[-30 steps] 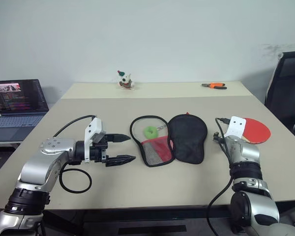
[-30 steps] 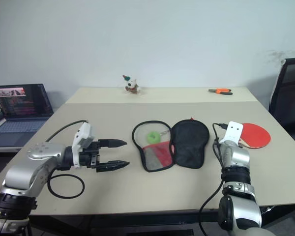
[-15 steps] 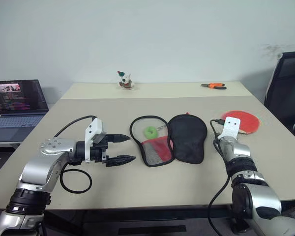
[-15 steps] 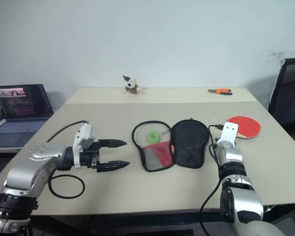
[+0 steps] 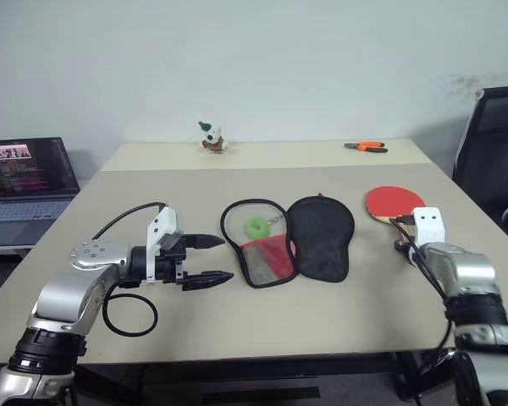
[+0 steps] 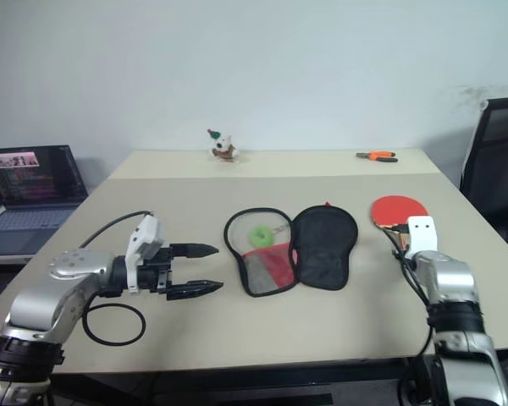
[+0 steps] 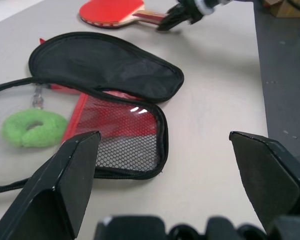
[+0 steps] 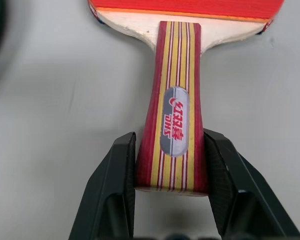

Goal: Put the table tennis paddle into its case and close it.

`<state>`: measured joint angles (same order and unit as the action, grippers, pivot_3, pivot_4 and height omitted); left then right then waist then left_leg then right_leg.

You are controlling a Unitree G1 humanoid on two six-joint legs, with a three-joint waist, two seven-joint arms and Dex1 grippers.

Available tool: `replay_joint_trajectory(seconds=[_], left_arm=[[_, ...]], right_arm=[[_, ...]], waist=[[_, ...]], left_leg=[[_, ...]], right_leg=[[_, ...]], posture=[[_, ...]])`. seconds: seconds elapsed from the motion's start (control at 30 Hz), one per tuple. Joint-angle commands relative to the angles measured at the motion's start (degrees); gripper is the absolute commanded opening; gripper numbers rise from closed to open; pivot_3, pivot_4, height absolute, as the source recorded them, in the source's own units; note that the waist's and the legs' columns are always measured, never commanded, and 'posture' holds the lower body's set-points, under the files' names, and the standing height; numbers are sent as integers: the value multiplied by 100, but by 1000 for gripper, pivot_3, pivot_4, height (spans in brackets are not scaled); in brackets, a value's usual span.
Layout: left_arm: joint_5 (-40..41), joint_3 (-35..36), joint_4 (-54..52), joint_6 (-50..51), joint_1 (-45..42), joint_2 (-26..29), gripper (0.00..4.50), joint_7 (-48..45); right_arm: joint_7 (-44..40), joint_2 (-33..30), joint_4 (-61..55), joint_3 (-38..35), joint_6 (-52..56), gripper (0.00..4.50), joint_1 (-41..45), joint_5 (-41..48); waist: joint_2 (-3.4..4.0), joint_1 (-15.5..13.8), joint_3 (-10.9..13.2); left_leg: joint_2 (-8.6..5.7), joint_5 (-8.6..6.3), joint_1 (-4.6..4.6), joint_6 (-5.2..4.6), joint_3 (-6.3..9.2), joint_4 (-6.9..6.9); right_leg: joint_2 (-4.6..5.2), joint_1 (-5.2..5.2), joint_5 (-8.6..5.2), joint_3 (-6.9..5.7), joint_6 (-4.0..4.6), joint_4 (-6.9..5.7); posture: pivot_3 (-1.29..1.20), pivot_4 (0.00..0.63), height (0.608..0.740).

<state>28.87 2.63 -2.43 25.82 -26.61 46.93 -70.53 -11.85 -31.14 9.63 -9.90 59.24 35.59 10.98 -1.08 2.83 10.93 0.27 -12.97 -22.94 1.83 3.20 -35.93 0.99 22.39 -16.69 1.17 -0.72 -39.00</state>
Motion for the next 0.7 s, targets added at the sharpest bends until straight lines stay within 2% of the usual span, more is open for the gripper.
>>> replay_joint_trajectory(seconds=[0.03, 0.13, 0.27, 0.33, 0.47, 0.7], left_arm=[[29, 4, -45, -31, -145, -32, 4500, -49], [9, -48, 7, -38, -213, -67, 4500, -100], [17, -115, 42, -27, -311, -115, 4500, -158], [33, -126, 37, 0, -357, -119, 4500, -204], [25, -138, 19, -1, -400, -76, 4500, -294], [47, -77, -81, 14, -339, -50, 4500, -260]], right_arm=[[-523, -310, -1428, 65, 991, 1506, -682, 458], [-599, -434, -1789, -79, 1349, 1506, -1085, 561], [-463, -320, -1559, -156, 1290, 1506, -1097, 449], [-413, -265, -1416, -162, 1198, 2246, -1021, 406], [-424, -171, -972, -26, 843, 3407, -656, 311], [-439, -39, 587, 115, -148, 3407, 335, 51]], waist=[[0, -5, 0], [-1, -1, 0], [-2, -2, -2], [-6, -4, -4], [-19, 37, -11], [-19, 78, -10]], left_leg=[[1, 0, 0, 0, 2, 0], [5, 0, 2, 0, 2, -3], [14, 0, 6, 1, -5, -10], [18, 0, 7, 1, -3, -11], [26, 1, 12, 1, -16, -15], [42, 1, 37, 1, -54, -14]], right_leg=[[-1, -1, 0, -2, 0, 0], [-7, -3, -2, -1, -1, 0], [-20, -5, -5, 2, -7, -1], [-32, -7, -5, 1, -8, -1], [-54, -9, -4, 15, -9, 0], [-87, -7, 5, 88, -18, -4]], posture=[[0, 150, 740], [0, 150, 740], [0, 150, 740], [0, 150, 740], [0, 150, 740], [0, 150, 740]])
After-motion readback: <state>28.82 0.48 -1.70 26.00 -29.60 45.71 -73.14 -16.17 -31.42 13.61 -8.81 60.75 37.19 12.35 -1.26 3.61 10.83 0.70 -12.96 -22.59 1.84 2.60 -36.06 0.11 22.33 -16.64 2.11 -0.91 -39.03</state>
